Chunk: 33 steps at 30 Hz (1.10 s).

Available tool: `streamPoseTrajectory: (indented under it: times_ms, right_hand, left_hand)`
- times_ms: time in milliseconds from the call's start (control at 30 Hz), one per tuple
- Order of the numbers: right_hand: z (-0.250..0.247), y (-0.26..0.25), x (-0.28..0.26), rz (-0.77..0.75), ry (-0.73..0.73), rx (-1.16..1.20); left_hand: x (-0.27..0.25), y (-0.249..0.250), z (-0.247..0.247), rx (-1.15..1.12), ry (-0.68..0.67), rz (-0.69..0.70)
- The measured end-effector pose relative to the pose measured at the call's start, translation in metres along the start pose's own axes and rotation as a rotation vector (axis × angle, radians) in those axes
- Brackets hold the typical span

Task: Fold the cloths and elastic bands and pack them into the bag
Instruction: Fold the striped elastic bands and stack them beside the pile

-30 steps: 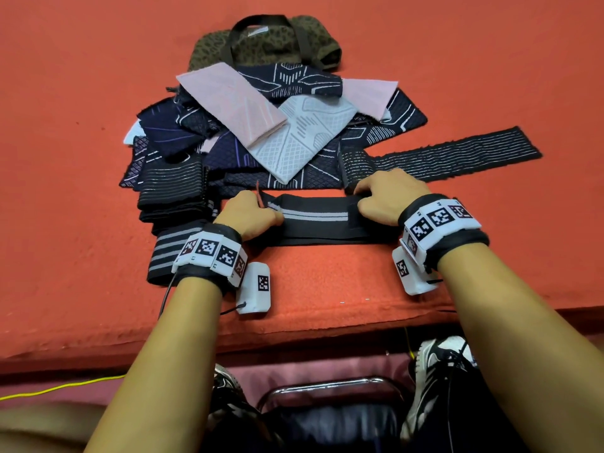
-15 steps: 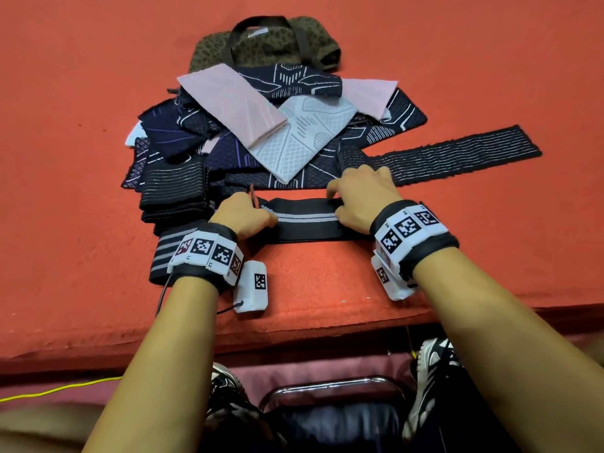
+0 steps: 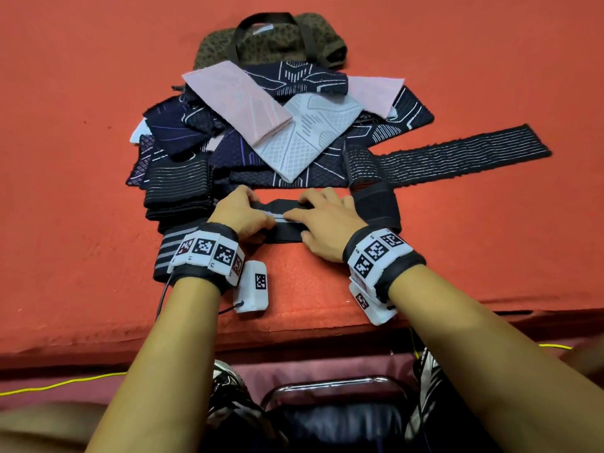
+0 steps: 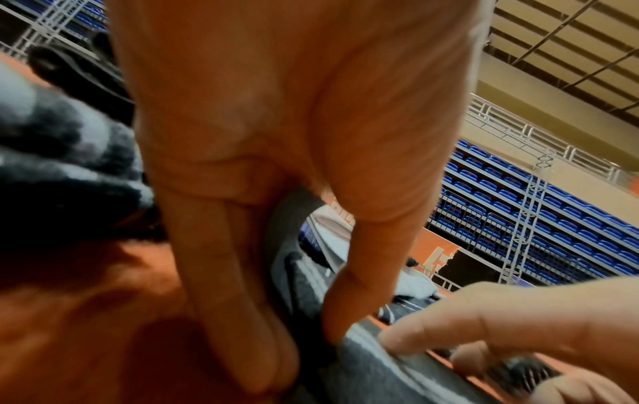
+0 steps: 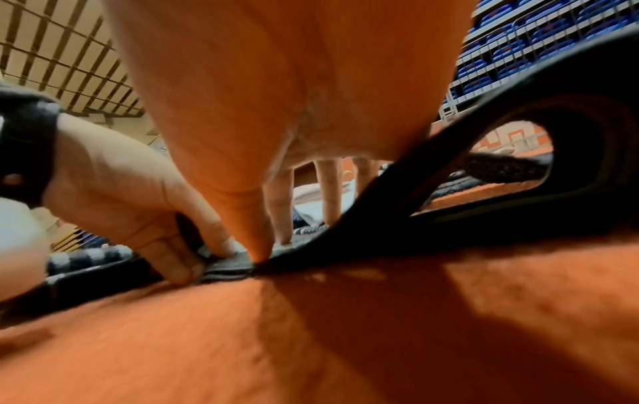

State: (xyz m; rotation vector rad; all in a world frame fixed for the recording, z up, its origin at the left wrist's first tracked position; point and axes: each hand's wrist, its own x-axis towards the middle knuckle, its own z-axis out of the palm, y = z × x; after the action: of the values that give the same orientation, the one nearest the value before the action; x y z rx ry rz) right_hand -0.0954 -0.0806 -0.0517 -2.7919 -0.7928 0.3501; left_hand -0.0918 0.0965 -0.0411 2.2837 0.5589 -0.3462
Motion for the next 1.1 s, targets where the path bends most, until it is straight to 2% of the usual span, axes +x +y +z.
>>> streamPoseTrajectory:
  times_ms: [167, 433, 933, 1100]
  right_hand:
    - [-0.0003, -0.0018, 0.0044, -0.006, -0.009, 0.043]
    - [-0.0046, -0.0025, 0.0047, -0.039, -0.041, 0.052]
    - [-0.0036, -0.0005, 0.0075, 0.005, -0.020, 0.086]
    - [-0.0064, 0.0026, 0.0083, 0.013, -0.025, 0.130]
  left_hand:
    - [0.0020, 0.0006, -0.0009, 0.060, 0.063, 0.090]
    - [0.0070, -0.0079, 0.0025, 0.001, 0.039, 0.088]
    - [0.0078, -0.0077, 0.0050, -0.142, -0.026, 0.091]
    - [0.0103, -0.0076, 0.0056, -0.085, -0.018, 0.054]
